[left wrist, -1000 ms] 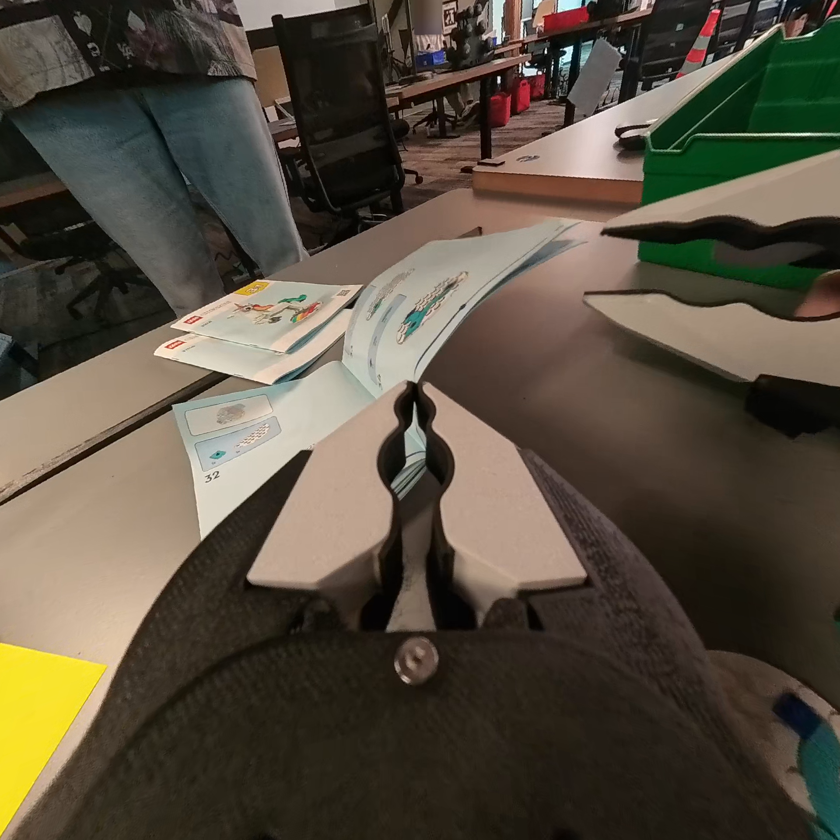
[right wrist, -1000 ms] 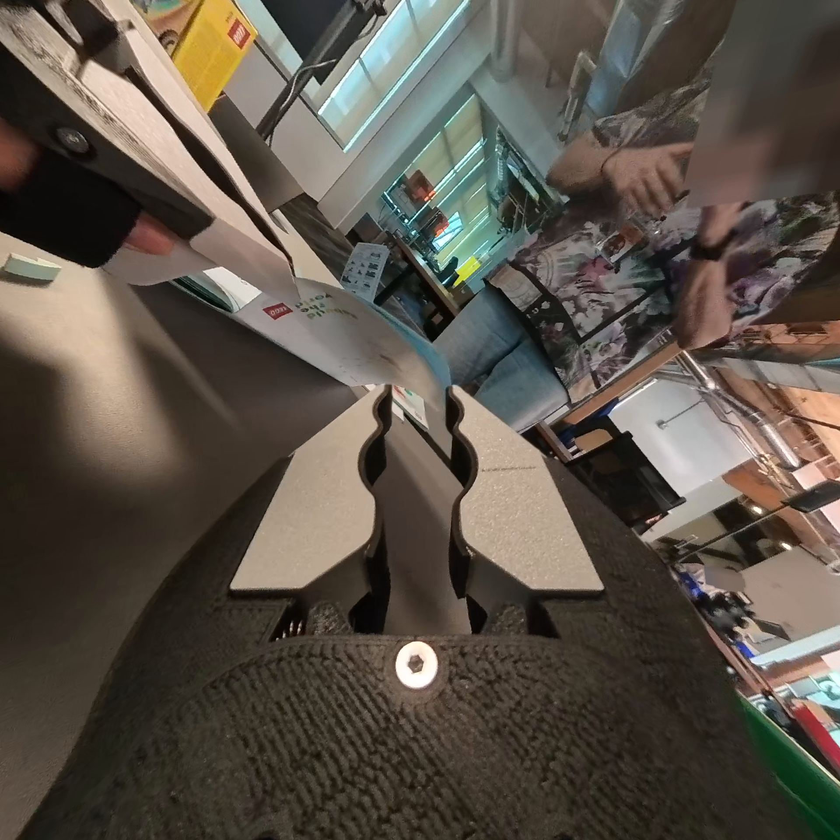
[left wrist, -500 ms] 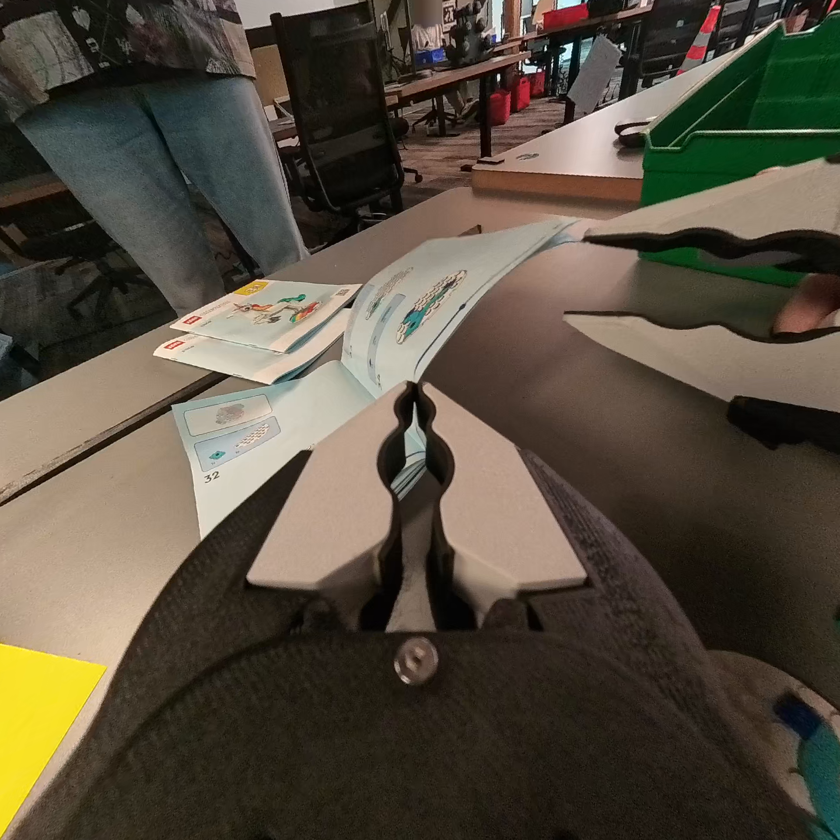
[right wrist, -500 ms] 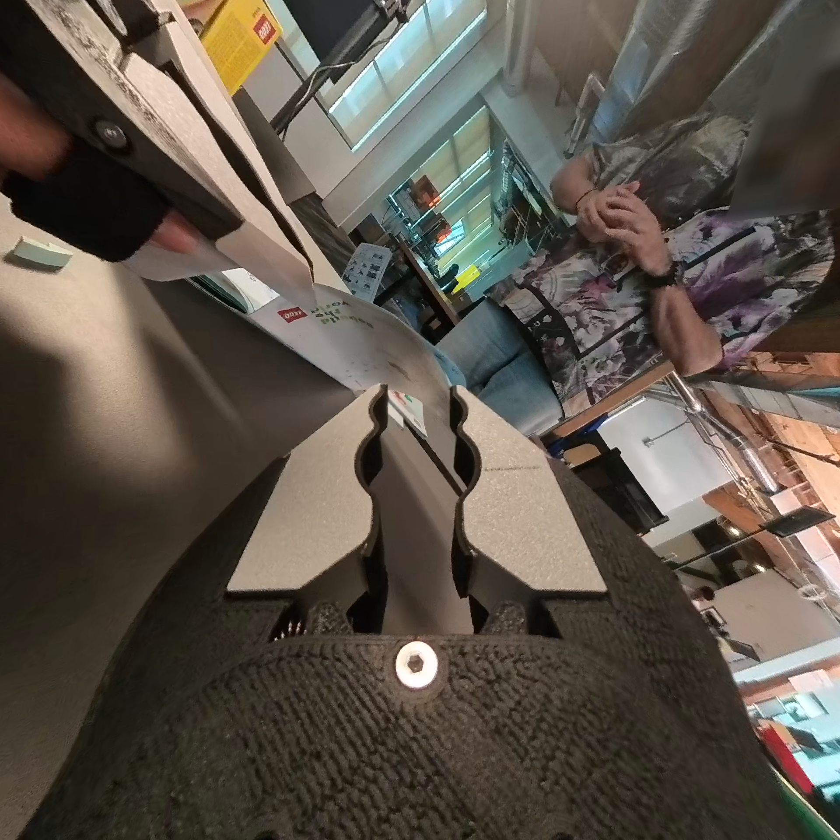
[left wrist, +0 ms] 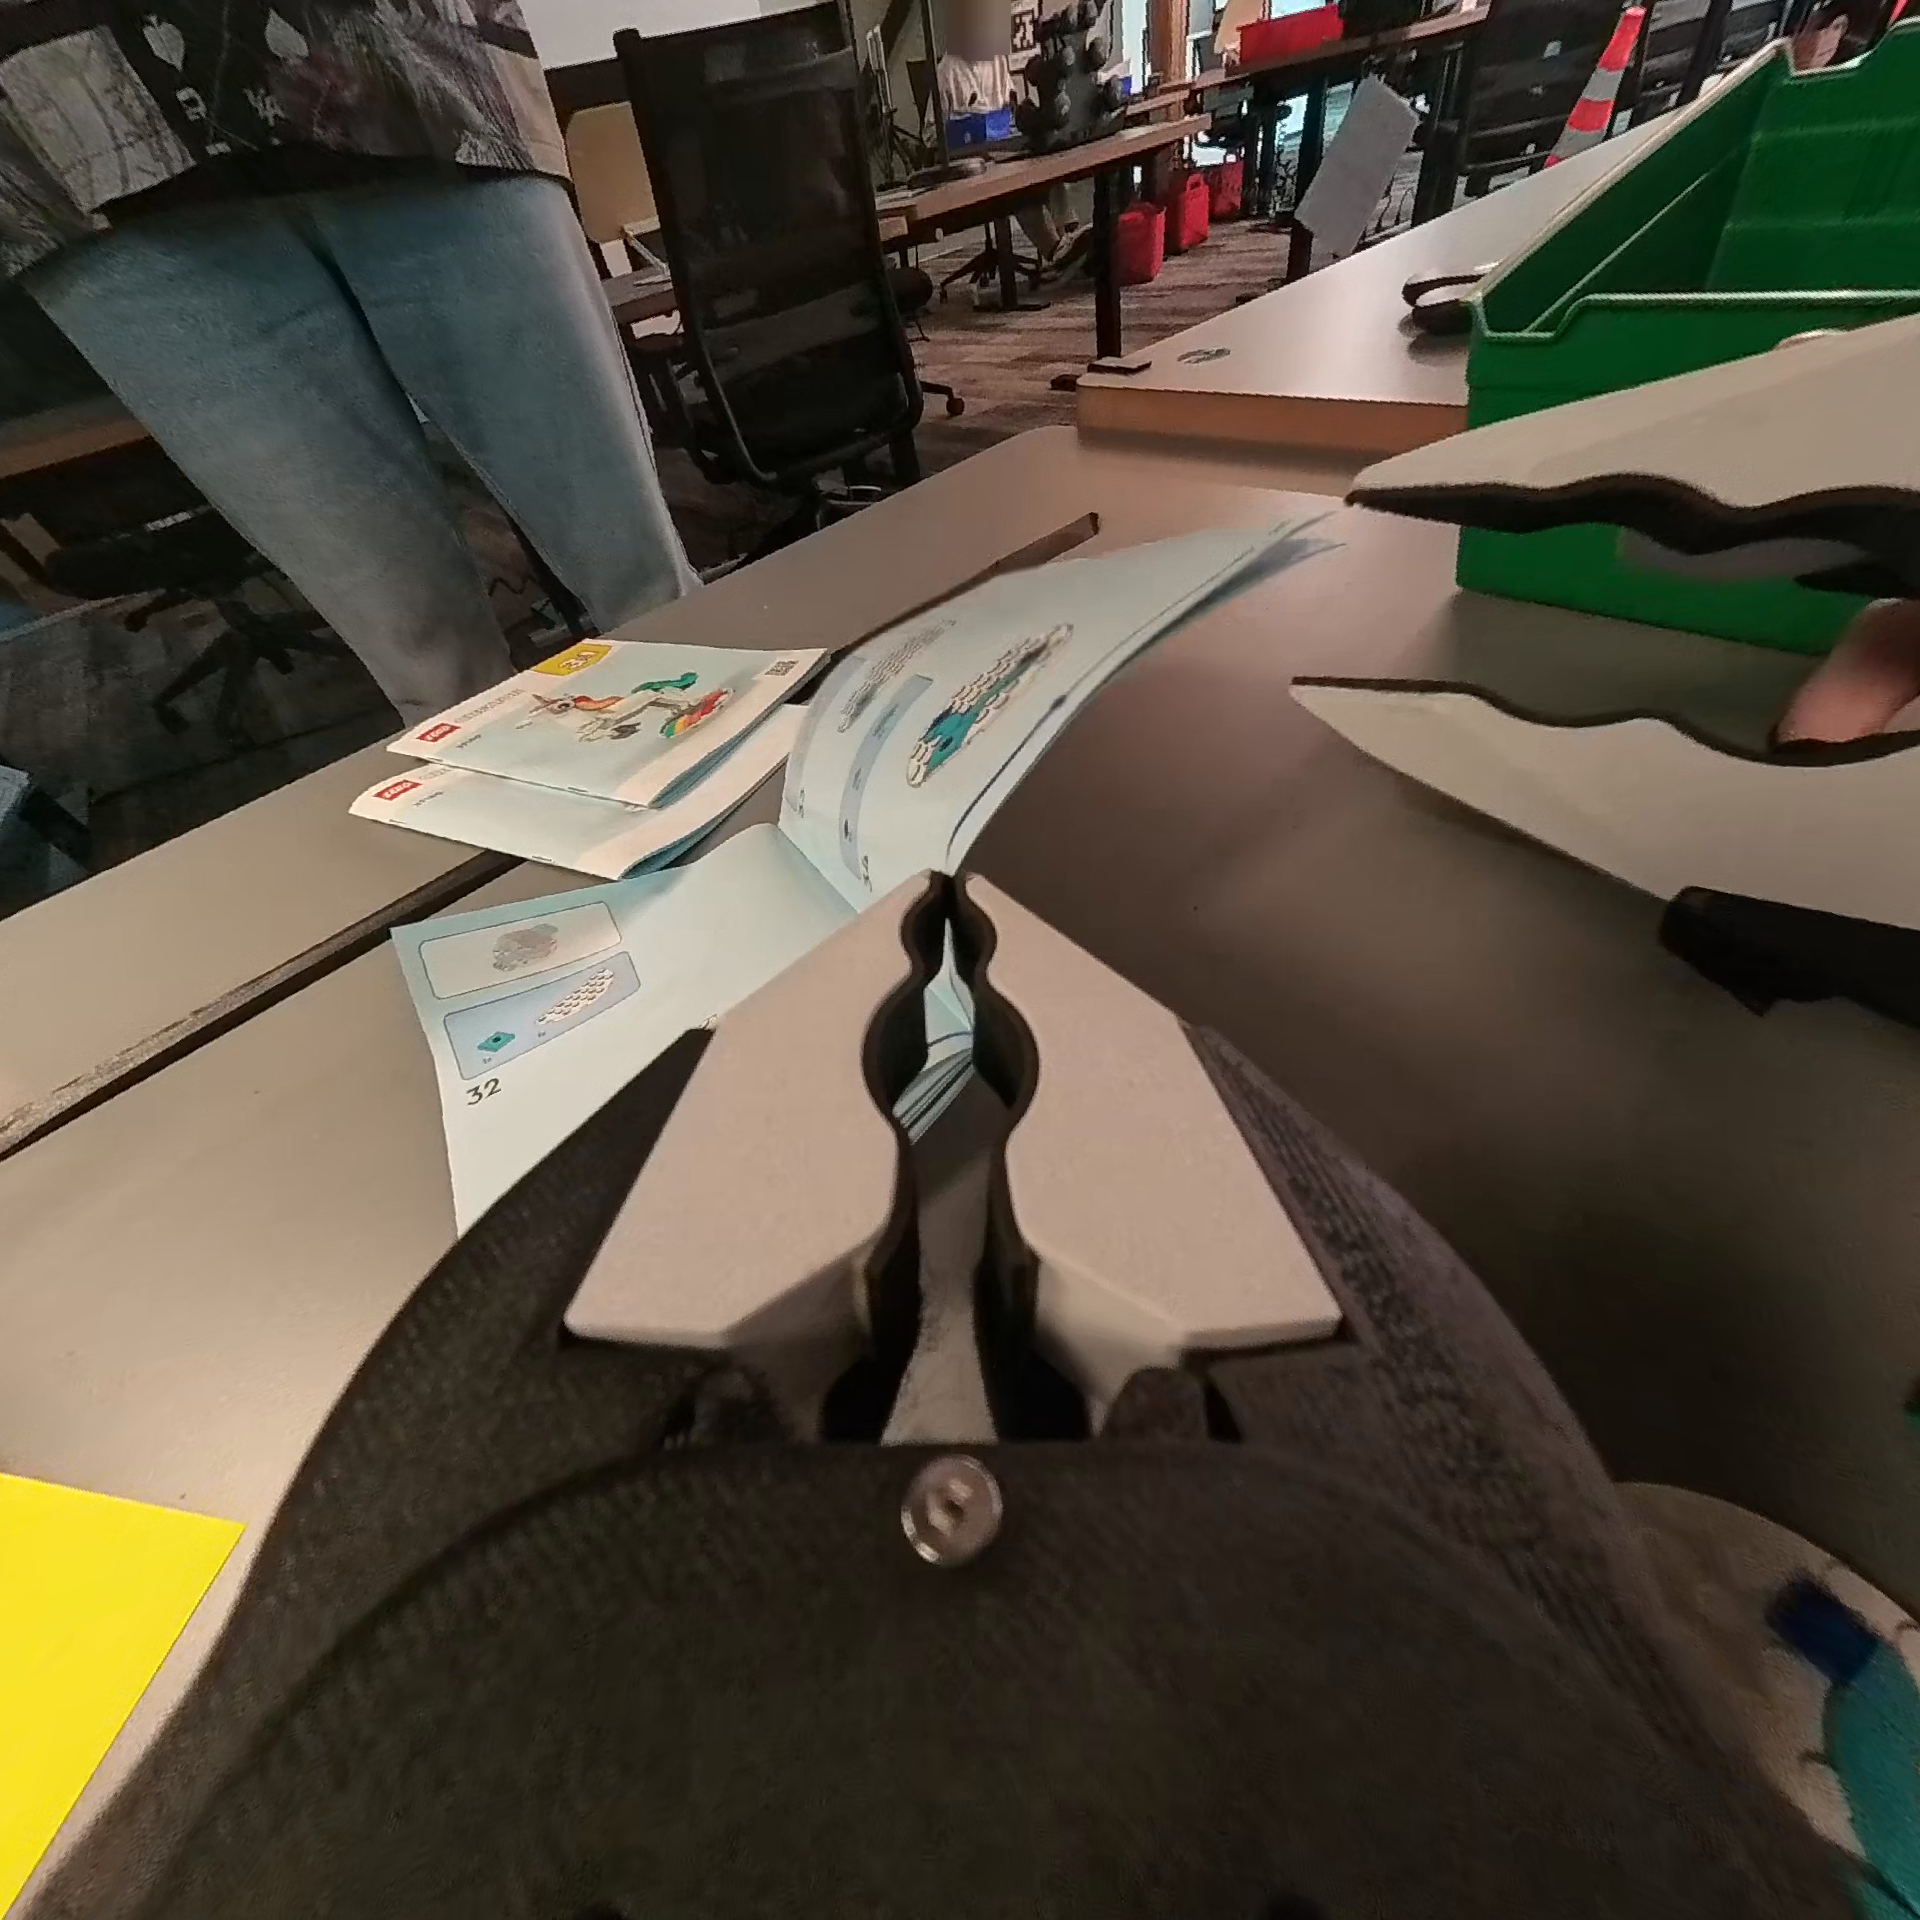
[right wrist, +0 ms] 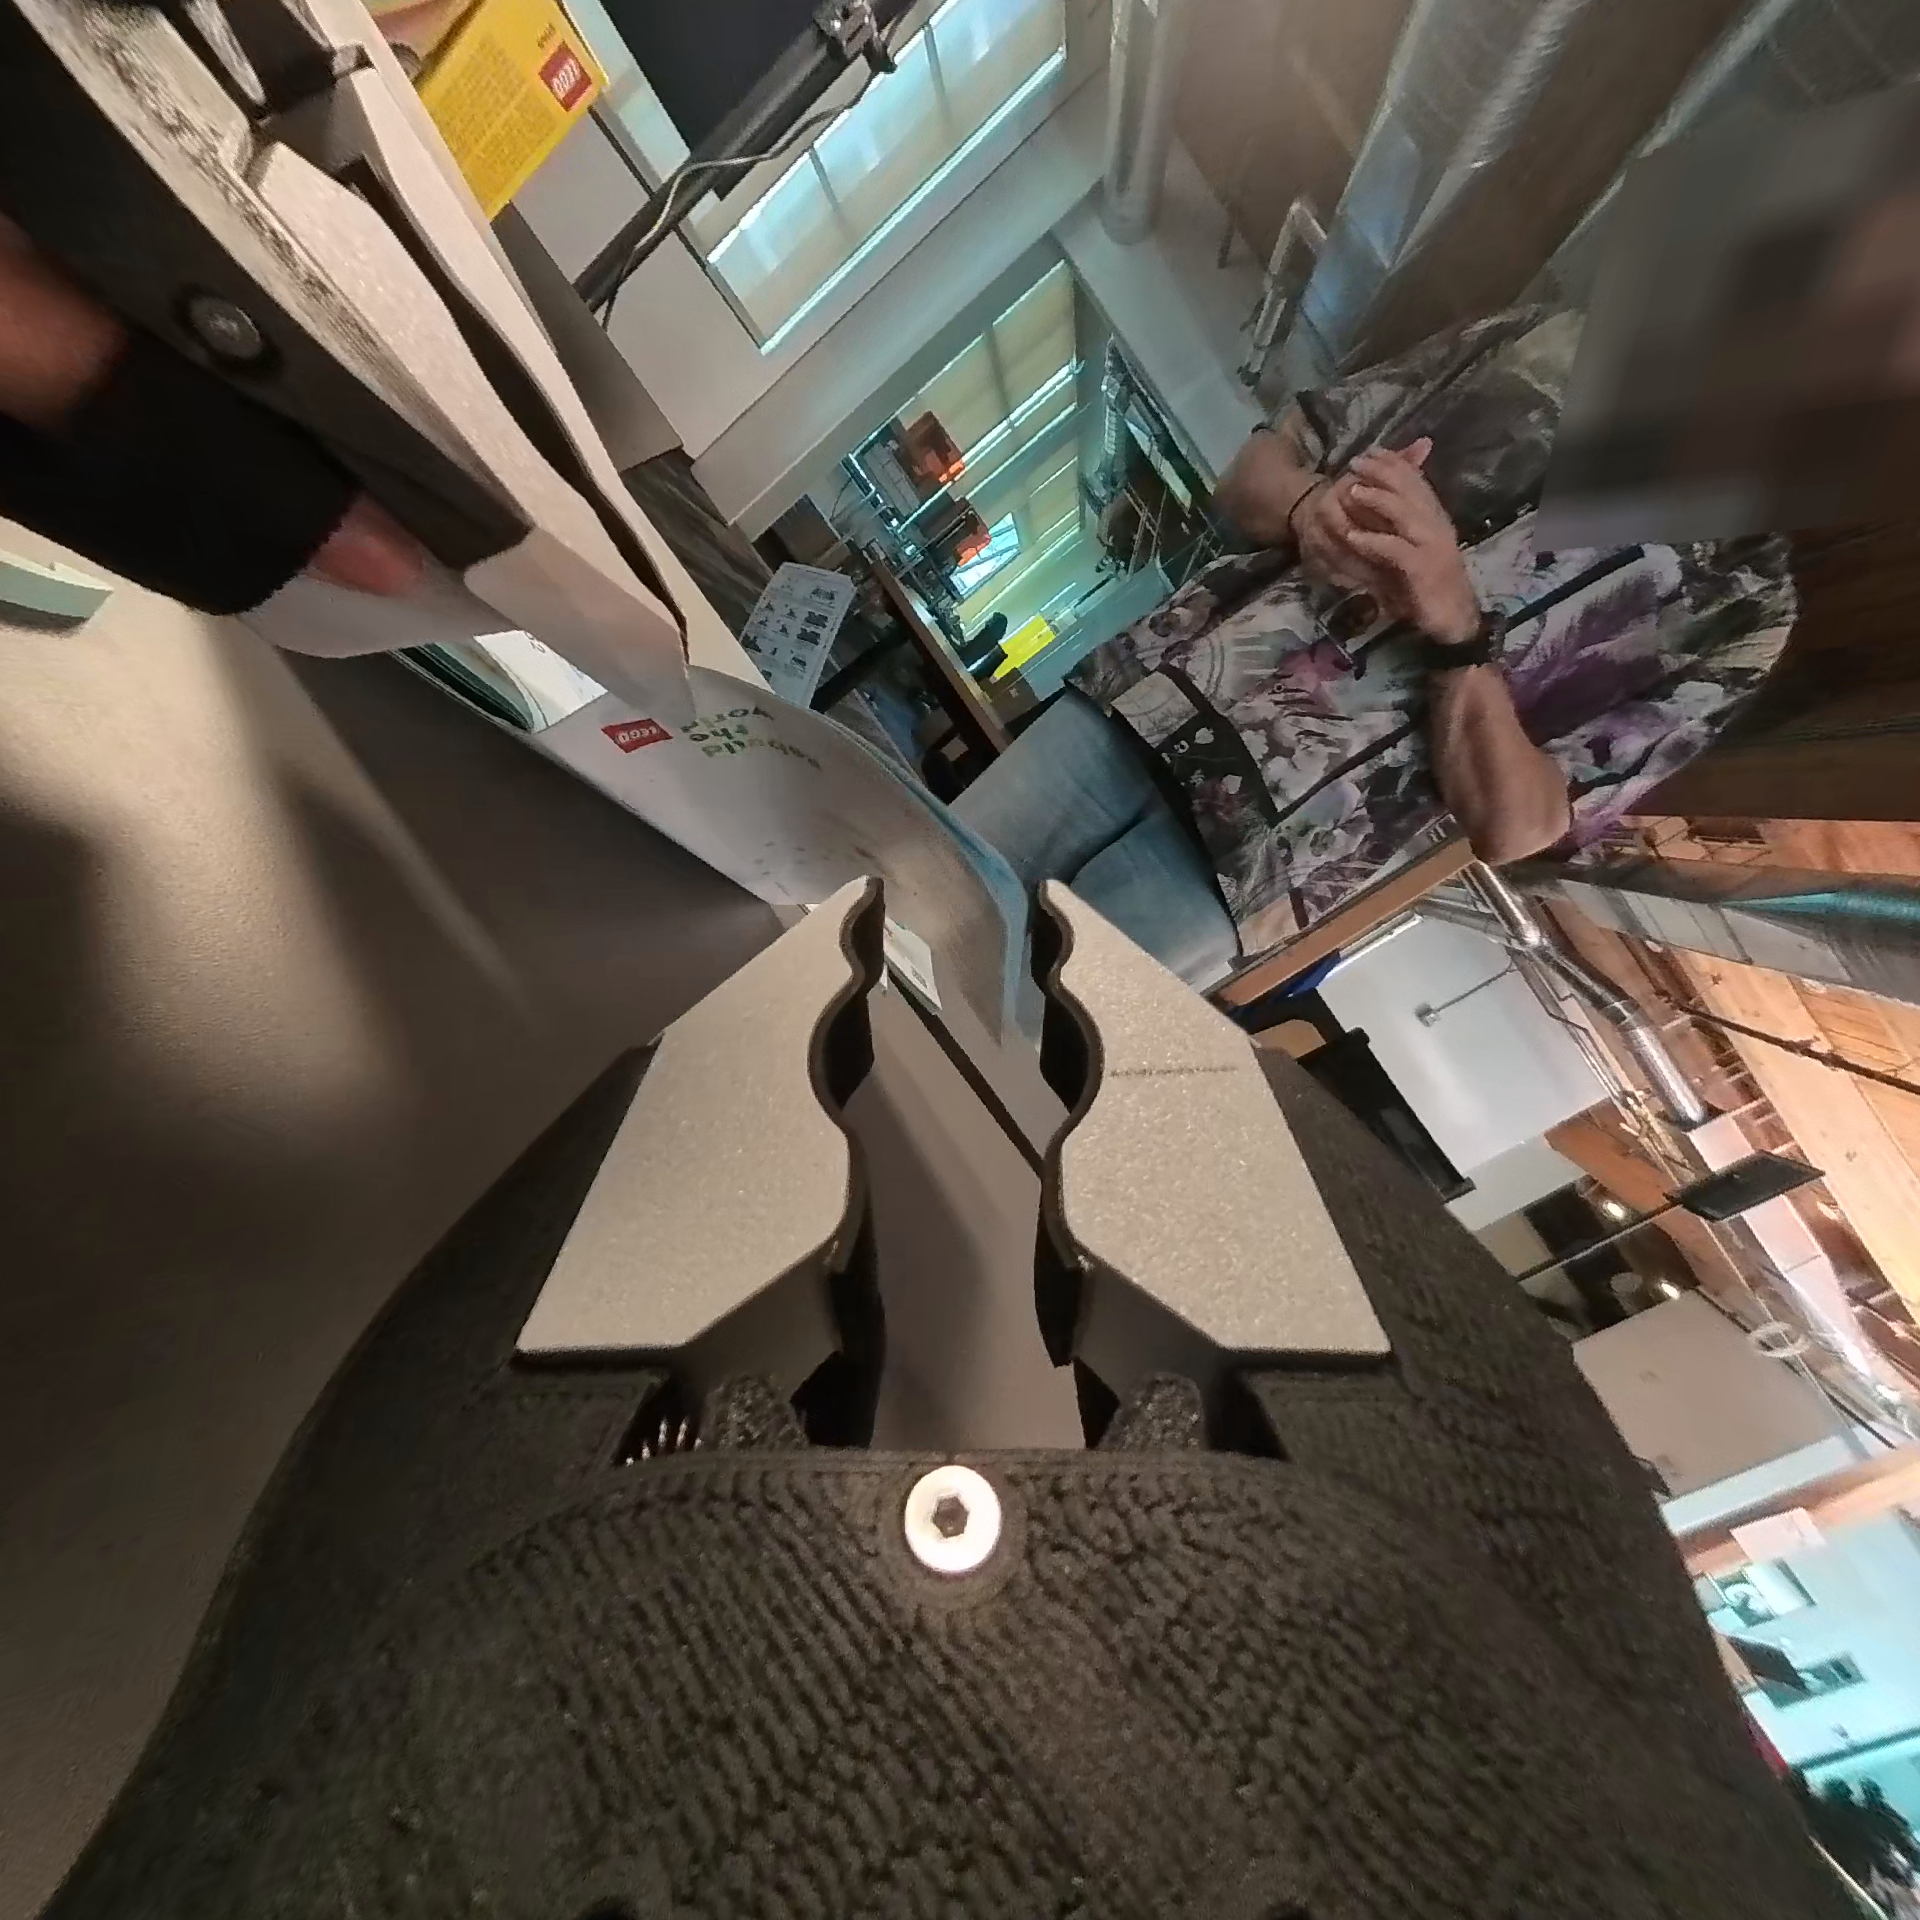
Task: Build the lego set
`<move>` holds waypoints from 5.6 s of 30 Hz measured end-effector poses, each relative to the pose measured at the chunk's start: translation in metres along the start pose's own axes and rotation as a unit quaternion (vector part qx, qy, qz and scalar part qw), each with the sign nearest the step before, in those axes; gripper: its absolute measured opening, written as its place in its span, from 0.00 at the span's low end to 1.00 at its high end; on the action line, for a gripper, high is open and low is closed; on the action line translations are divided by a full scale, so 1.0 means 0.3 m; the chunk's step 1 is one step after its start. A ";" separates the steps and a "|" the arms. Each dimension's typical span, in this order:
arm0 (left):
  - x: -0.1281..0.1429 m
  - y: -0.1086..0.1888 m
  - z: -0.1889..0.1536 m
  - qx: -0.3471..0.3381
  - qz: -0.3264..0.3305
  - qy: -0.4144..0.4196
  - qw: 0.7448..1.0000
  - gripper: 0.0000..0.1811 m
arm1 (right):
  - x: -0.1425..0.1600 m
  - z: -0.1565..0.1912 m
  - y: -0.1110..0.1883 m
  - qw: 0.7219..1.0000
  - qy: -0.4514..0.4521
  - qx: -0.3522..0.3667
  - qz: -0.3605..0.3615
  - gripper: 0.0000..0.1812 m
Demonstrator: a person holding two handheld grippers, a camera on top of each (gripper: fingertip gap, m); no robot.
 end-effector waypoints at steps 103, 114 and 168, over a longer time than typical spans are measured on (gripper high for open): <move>-0.031 0.069 0.066 0.110 -0.123 0.164 0.973 0.17 | -0.084 0.012 -0.113 0.998 -0.017 0.051 -0.011 0.00; -0.001 0.065 0.104 0.090 -0.099 0.224 0.965 0.07 | -0.049 -0.006 -0.100 0.998 -0.030 0.056 0.016 0.00; 0.059 0.174 0.196 -0.080 -0.076 0.177 0.978 0.09 | 0.201 0.021 0.014 0.968 0.009 -0.060 0.245 0.00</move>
Point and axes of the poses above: each gripper's, where its closed fingertips meet, y back along the fingers, x out of its underside, z = x × y across the jaws, the point moved 6 cm from there along y, back along the fingers, and after that the axes turned 10 degrees about z, right-handed, at the moved point
